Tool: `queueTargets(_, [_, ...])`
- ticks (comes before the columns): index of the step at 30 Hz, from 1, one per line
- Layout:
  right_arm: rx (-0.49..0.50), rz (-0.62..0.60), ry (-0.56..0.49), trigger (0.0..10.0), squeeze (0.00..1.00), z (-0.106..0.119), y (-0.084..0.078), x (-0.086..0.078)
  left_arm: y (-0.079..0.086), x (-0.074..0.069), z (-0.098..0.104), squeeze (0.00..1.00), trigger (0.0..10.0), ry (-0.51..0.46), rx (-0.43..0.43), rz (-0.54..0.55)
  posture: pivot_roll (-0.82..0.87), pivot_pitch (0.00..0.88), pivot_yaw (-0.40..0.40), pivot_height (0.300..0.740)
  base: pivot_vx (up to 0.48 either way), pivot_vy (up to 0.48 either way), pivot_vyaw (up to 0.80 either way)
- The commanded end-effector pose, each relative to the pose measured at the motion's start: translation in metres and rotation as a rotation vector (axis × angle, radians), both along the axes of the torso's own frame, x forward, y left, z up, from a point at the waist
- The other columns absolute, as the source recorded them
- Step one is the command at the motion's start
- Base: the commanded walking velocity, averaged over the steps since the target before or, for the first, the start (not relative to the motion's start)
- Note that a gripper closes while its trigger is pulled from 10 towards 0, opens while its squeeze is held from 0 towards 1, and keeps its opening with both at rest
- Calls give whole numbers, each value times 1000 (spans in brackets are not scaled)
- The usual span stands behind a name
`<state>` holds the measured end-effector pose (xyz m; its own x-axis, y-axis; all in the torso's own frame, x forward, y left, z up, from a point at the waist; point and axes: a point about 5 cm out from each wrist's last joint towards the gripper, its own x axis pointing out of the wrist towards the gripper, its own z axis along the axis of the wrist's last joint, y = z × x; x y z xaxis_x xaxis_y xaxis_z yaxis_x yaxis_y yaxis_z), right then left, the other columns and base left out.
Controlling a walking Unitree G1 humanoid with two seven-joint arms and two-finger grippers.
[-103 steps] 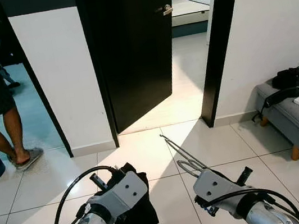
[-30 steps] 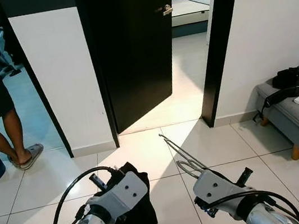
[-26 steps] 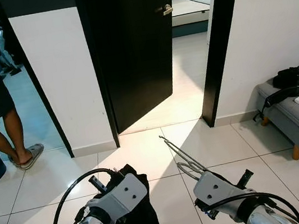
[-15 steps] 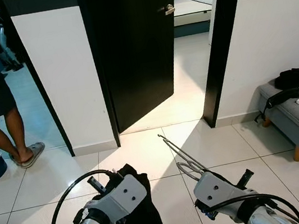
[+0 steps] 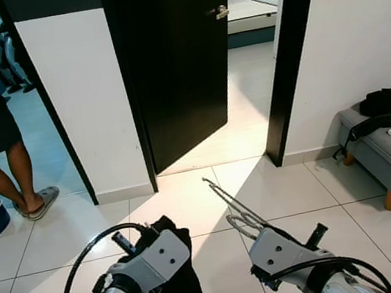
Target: Hang hanger
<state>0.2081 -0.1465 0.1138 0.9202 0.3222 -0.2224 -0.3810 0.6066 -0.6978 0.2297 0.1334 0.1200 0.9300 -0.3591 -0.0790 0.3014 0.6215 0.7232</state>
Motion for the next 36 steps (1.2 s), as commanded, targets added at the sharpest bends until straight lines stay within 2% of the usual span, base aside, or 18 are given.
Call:
queueTargets(1, [-2,3,-11,10000,0,3,2,0,3,1,5,0,10000,-23,12,-2,-17,0,8,740,0,0,0])
queueTargets(14, [2,4,-6,10000,0,2,2,0,2,2,4,0,10000,-21,12,-6,-12,0,9,740,0,0,0])
queueTargets(15, [-16,15,-23,10000,0,3,0,-1,-1,2,4,0,10000,-22,11,-9,-5,0,-14,740,0,0,0])
queueTargets(19, [-30,20,-28,10000,0,3,-2,-2,-5,1,3,0,10000,-22,11,-11,-4,0,-15,740,0,0,0])
queueTargets(20, [-15,10,-15,10000,0,2,-3,-1,-6,0,3,0,10000,-22,11,-11,-15,0,-9,740,0,0,0])
queueTargets(22, [78,-53,26,10000,0,3,-9,3,-7,-1,2,0,10000,-35,27,-9,-29,0,-7,740,0,0,0])
queueTargets(25, [78,-53,26,10000,0,3,-9,3,-7,-1,2,0,10000,-35,27,-9,-29,0,-7,740,0,0,0])
queueTargets(26, [155,-103,45,10000,0,5,-13,5,-10,-2,3,0,10000,-45,39,-27,-35,0,-3,740,0,0,0])
queueTargets(27, [155,-103,45,10000,0,5,-13,5,-10,-2,3,0,10000,-45,39,-27,-35,0,-3,740,0,0,0])
queueTargets(28, [232,-152,46,10000,0,9,-17,11,-11,-1,2,0,10000,-38,37,-35,-35,0,0,740,0,0,0])
queueTargets(29, [232,-152,46,10000,0,9,-17,11,-11,-1,2,0,10000,-38,37,-35,-35,0,0,740,0,0,0])
queueTargets(30, [405,-285,41,10000,0,19,-29,31,-15,0,3,0,10000,-54,71,-57,-36,0,7,740,0,0,0])
queueTargets(31, [496,-353,50,10000,0,22,-35,40,-15,1,3,0,10000,-50,61,-57,-43,0,15,740,0,0,0])
queueTargets(33, [496,-353,50,10000,0,22,-35,40,-15,1,3,0,10000,-50,61,-57,-43,0,15,740,0,0,0])
queueTargets(34, [568,-405,74,10000,0,23,-38,46,-15,2,3,0,10000,-41,44,-55,-43,0,15,740,0,0,0])
queueTargets(35, [568,-405,74,10000,0,23,-38,46,-15,2,3,0,10000,-41,44,-55,-43,0,15,740,0,0,0])
queueTargets(36, [680,-419,127,10000,0,28,-44,63,-7,14,7,0,10000,68,-155,36,-41,0,20,740,0,0,0])
